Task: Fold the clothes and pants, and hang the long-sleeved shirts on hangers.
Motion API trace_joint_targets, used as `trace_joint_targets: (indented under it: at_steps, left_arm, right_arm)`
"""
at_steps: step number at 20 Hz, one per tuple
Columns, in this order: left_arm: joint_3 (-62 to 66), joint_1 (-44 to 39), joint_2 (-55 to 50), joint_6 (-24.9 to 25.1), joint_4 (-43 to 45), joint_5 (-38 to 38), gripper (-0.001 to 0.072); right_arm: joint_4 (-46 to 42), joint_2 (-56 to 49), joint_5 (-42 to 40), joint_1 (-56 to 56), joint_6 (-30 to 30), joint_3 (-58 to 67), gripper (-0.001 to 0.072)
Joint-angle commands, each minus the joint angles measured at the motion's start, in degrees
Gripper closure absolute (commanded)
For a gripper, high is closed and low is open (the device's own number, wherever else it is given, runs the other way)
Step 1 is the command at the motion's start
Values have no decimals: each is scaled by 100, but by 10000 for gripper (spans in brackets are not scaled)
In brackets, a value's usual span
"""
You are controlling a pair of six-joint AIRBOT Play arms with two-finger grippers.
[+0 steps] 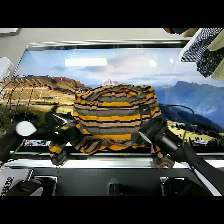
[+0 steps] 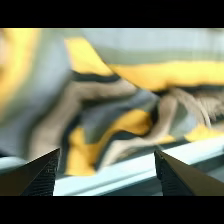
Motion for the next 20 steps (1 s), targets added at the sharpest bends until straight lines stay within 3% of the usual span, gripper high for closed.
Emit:
trace_joint_targets:
  at_steps: [1,3,8,13,18,20]
  left_arm:
    - [516,1014,656,-306,1255,-448,15]
    - [824,1958,817,-295,1615,-529,15]
    - [1259,4183,348,61,1580,-393,16]
    - [2190,5134,-1410,898,1574,-796,16]
    - [4022,5689,-2935,2603,1644,-1401,19]
    - [4253,5740,-3375,2774,1650,-1353,36]
  right_arm:
    - [321,197,181,4,-7,4,681]
    - [345,197,138,4,-2,7,681]
    - [352,197,72,4,-4,7,681]
    - [398,197,105,4,-50,7,681]
    - [431,197,57,4,-20,4,681]
    - [431,197,22,4,-20,4,681]
